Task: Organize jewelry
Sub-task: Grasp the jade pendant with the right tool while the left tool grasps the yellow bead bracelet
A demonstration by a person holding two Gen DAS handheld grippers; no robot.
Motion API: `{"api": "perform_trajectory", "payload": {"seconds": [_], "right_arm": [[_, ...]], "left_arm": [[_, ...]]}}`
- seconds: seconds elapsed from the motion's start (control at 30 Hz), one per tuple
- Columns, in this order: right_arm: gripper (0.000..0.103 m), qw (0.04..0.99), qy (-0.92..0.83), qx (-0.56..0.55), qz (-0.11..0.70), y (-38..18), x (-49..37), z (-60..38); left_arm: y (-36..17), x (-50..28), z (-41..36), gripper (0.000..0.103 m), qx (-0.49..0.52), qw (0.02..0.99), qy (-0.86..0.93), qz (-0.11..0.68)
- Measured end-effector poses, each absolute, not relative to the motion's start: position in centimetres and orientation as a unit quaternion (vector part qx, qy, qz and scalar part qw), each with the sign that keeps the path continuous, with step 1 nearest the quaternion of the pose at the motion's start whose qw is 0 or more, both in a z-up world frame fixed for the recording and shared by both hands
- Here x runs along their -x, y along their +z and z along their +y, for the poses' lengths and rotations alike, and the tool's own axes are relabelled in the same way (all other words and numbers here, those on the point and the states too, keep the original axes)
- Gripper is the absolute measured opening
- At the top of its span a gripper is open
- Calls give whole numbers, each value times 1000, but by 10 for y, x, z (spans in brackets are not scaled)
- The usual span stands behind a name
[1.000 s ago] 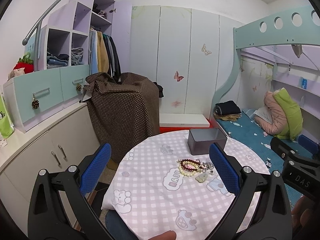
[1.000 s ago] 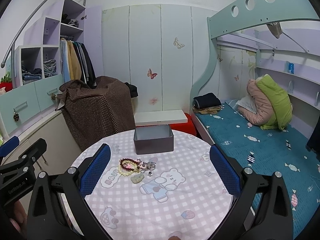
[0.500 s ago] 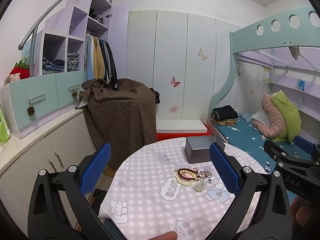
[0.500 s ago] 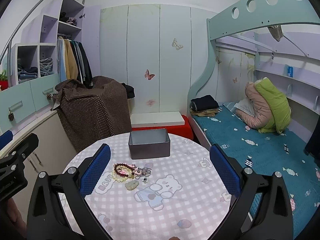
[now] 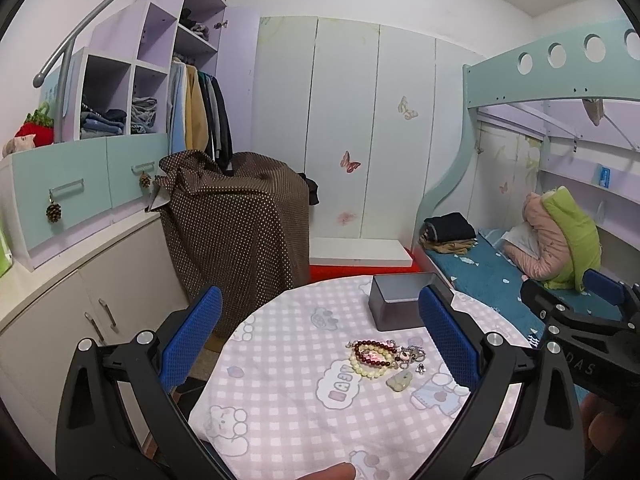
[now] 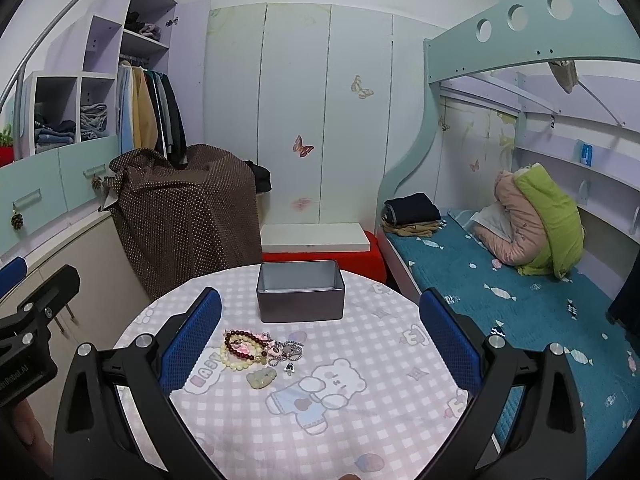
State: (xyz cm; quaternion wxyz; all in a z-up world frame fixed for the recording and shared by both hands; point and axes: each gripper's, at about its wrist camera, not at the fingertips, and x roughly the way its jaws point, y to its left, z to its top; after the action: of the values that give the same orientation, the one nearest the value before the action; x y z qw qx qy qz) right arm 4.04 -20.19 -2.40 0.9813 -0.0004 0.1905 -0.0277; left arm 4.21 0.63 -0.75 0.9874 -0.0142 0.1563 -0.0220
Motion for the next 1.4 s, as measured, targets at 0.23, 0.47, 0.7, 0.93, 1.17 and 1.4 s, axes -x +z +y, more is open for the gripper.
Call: {"api": "perform_trajectory", "payload": {"seconds": [0.23,0.47,0.7,0.93,1.17,1.4], "right_arm": [[96,979,-19,13,203,-29,-55,-192],[96,973,-8,19,229,-42,-76,-185],[96,959,1,12,284,-72,-105,-189],[96,925,33,9,378,-127,-144,-191],[88,893,75,5,444,-176,-168,-185],[63,878,107,16,467,-200,-179,-175]], "left_arm": [[-18,-57,14,98,17,985,-17,168],[-41,-82,21,98,22,979,-14,204],[-77,-117,20,98,14,965,-12,263],[-124,-159,21,98,12,943,-2,333],[-161,-182,15,98,1,924,2,382],[-179,-193,11,98,-4,911,4,411]]}}
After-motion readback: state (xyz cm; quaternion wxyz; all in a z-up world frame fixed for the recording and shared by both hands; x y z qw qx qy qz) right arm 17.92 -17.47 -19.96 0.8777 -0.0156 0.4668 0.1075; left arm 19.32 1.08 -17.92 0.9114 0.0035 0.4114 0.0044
